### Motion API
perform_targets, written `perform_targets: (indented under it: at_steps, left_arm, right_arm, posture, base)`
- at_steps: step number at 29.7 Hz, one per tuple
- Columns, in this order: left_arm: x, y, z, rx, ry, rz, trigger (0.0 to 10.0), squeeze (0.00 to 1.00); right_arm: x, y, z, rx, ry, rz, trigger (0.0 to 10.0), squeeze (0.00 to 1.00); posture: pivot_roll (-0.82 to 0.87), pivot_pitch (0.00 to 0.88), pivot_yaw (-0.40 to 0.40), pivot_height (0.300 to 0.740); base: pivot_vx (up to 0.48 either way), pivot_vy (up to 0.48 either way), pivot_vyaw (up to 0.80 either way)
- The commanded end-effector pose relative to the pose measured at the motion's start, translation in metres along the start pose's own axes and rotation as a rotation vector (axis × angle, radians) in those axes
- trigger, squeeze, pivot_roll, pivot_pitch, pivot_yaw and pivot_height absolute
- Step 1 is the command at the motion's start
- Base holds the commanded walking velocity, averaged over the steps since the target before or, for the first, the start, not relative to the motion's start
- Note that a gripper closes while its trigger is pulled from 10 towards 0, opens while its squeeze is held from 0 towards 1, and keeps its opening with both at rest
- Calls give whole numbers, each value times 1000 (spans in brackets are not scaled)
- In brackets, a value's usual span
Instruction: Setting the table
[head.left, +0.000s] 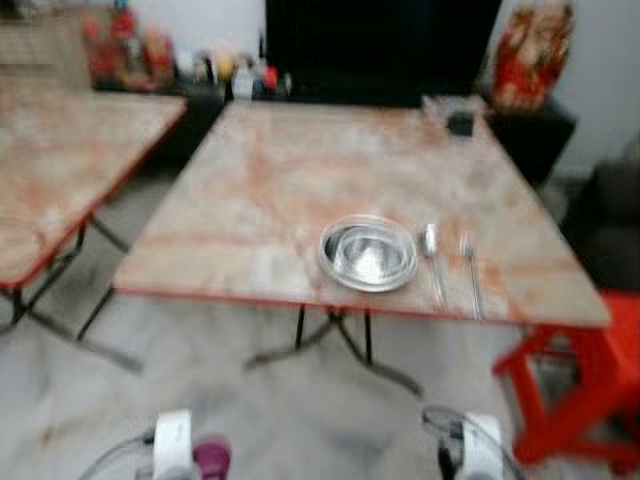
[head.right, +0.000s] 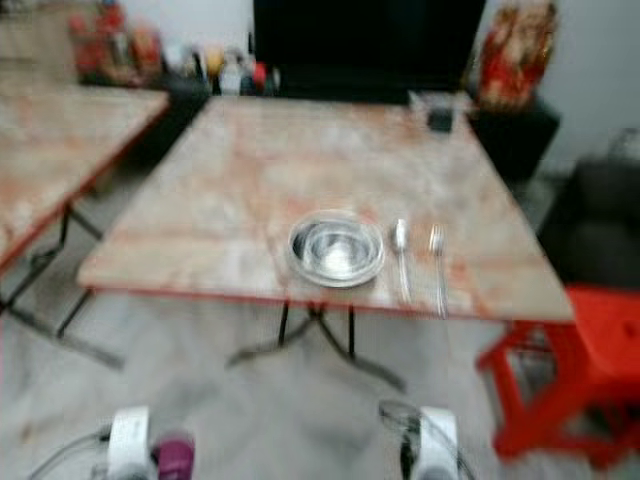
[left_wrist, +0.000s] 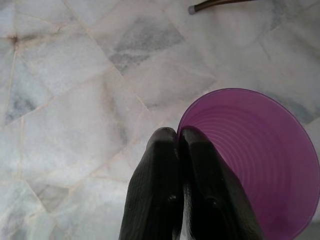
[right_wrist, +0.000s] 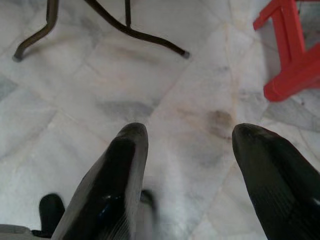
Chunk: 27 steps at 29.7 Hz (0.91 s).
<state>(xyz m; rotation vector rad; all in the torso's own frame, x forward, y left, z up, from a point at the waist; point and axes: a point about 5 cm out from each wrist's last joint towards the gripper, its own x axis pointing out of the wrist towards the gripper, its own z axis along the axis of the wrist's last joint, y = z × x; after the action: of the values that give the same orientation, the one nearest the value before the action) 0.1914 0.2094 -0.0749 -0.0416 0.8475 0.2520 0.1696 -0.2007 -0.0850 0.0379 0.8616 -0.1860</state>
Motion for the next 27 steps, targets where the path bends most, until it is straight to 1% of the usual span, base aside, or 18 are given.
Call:
perform_targets:
  at_steps: [1,8,16,18,19,20,22,24,26,27]
  left_arm:
    - [1,-7,6,-4,-19,-23,10000,0]
    - [1,-8,7,-4,-21,-26,10000,0]
    - [1,-3,12,-5,-62,6,10000,0]
    - [2,0,20,-23,-115,50,10000,0]
    - [1,5,28,-35,-169,97,10000,0]
    - [1,6,30,-38,-183,110,10000,0]
    - [0,13,40,-57,-258,171,10000,0]
    - [-1,18,46,-66,-298,208,10000,0]
    - [-5,32,57,-84,-380,306,10000,0]
    - [-6,36,60,-90,-404,335,10000,0]
  right_arm:
    - [0,-7,3,0,-7,-19,10000,0]
    - [1,-7,4,1,-12,-16,10000,0]
    - [0,-7,3,0,-10,-15,10000,0]
    - [0,-7,3,-3,-9,-15,10000,0]
    - [0,-8,3,-5,-10,-15,10000,0]
    - [0,-8,3,-5,-10,-16,10000,0]
    - [1,-9,4,-8,-11,-15,10000,0]
    - [1,-9,4,-11,-11,-14,10000,0]
    - [1,-9,5,-21,-10,-8,10000,0]
    - [1,-9,5,-24,-10,-6,10000,0]
  posture:
    - [-57,0,-14,725]
    - [-55,0,-14,725]
    - [-51,0,-21,725]
    - [-51,0,-26,725]
    - [-47,0,-30,725]
    - [-47,0,-30,725]
    - [-38,0,-38,725]
    - [-38,0,-38,725]
    - [-23,0,-49,725]
    - [-18,0,-53,725]
  base:
    - [0,0,0]
    - [0,0,0]
    - [0,0,0]
    - [0,0,0]
    - [0,0,0]
    - [0,0,0]
    - [0,0,0]
    - [0,0,0]
    - [0,0,0]
    - [0,0,0]
